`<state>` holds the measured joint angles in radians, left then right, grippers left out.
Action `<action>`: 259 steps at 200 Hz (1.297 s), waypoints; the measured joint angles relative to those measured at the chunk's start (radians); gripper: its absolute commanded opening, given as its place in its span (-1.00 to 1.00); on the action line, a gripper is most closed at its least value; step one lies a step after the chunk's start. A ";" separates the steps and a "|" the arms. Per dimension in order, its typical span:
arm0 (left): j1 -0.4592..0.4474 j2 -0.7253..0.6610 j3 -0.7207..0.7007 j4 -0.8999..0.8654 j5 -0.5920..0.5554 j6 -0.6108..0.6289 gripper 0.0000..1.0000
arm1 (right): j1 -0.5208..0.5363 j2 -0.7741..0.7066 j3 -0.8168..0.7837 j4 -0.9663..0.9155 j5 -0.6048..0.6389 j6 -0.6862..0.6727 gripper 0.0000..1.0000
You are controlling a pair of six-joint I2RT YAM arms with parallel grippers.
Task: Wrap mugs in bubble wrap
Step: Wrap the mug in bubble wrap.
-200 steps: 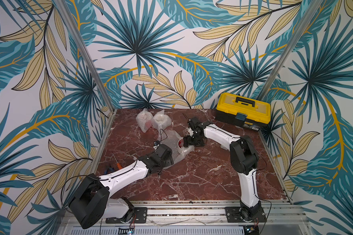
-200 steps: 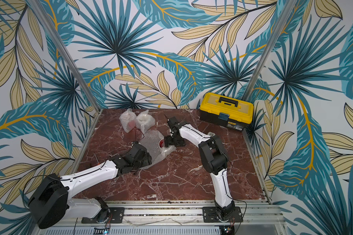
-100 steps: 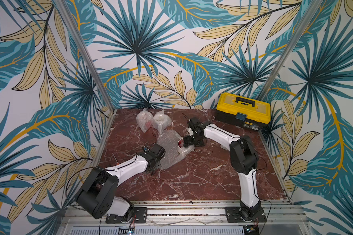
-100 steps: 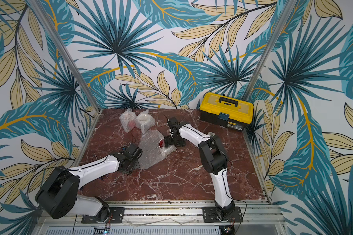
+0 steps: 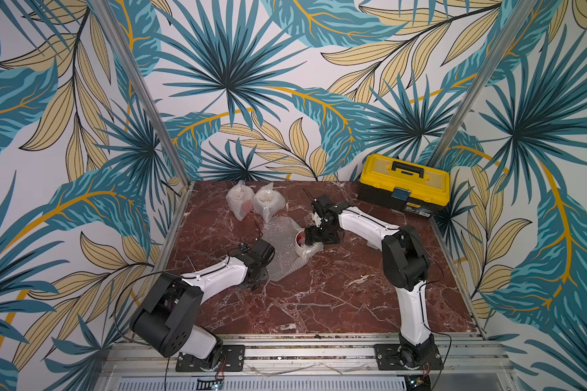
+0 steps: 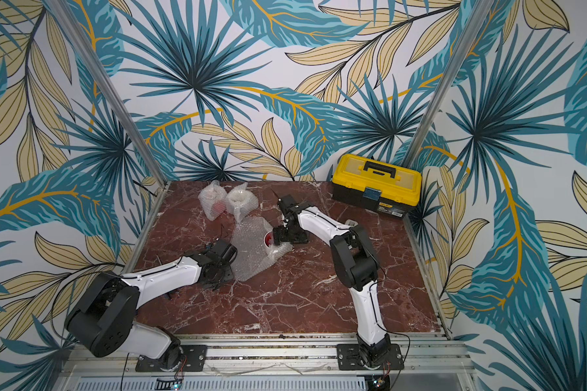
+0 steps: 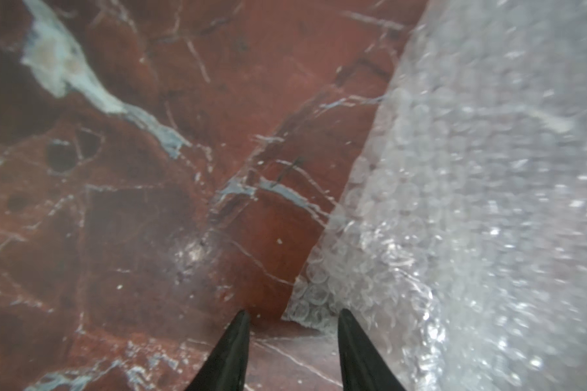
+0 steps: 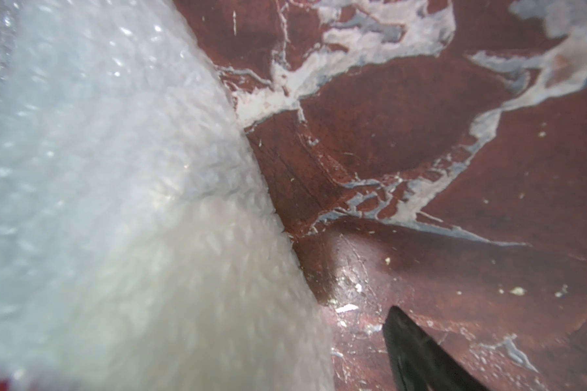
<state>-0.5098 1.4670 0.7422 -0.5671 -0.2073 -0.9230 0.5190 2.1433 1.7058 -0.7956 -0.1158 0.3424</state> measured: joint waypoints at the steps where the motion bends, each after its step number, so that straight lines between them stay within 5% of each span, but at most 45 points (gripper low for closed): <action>1: 0.001 -0.002 0.000 0.002 0.001 0.000 -0.08 | 0.000 0.000 0.000 0.000 0.000 0.000 0.76; 166: 0.021 0.028 0.001 0.028 0.006 0.010 -0.17 | 0.000 0.000 0.000 0.000 0.000 0.000 0.76; 259: 0.023 0.025 0.002 0.032 0.037 0.027 -1.00 | 0.000 0.001 0.000 0.000 -0.002 0.000 0.76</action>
<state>-0.4870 1.4921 0.7444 -0.5346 -0.1707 -0.8963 0.5190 2.1441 1.7058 -0.7956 -0.1173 0.3420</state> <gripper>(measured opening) 0.052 0.880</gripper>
